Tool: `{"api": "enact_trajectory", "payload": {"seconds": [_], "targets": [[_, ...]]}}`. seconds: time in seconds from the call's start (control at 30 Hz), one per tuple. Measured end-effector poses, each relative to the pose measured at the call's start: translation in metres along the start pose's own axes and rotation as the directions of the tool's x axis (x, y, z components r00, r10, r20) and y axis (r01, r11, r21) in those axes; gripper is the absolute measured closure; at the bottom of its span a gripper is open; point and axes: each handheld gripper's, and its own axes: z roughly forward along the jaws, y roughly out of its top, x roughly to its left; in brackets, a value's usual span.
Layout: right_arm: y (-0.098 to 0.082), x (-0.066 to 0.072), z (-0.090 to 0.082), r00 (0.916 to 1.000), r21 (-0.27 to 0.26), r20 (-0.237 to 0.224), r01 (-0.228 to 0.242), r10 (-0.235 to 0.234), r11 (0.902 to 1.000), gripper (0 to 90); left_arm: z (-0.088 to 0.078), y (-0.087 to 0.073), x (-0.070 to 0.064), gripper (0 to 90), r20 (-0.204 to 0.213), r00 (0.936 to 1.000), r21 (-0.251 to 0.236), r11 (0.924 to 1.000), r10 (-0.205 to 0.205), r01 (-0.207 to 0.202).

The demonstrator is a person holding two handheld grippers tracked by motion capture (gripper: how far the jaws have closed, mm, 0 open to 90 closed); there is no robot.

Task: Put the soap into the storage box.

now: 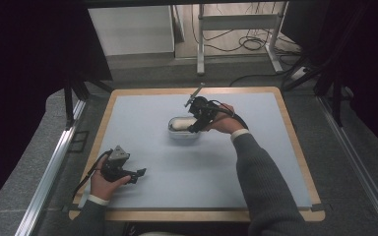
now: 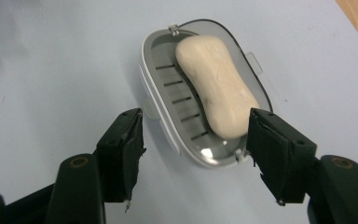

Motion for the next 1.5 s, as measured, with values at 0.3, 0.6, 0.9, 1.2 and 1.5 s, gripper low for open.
{"api": "enact_trajectory", "payload": {"seconds": [0.3,0.6,0.9,1.2,1.5], "targets": [[-0.041,0.005,-0.019,0.9952,-0.079,0.034,-0.089,0.091,0.9929,35.4,-0.003,-0.001,-0.001,9.0,-0.005,0.9999,-0.004,1.0,0.009,-0.009],[-0.111,0.012,-0.035,0.9712,-0.175,0.087,-0.204,0.222,0.9631,34.5,-0.002,-0.002,-0.003,9.0,-0.011,0.9999,-0.001,1.0,0.002,-0.002],[-0.175,0.027,-0.039,0.9354,-0.22,0.132,-0.295,0.328,0.9298,33.2,0.0,-0.002,-0.004,9.1,-0.009,1.0,0.001,1.0,0.002,-0.002],[-0.199,0.034,-0.041,0.9122,-0.276,0.118,-0.349,0.392,0.8954,32.1,0.001,-0.001,-0.003,9.1,-0.01,0.9999,0.0,1.0,0.002,-0.002],[-0.201,0.035,-0.041,0.9087,-0.307,0.148,-0.333,0.39,0.8917,31.8,0.0,-0.002,-0.003,9.1,-0.01,0.9999,-0.001,1.0,0.006,-0.006]]}}
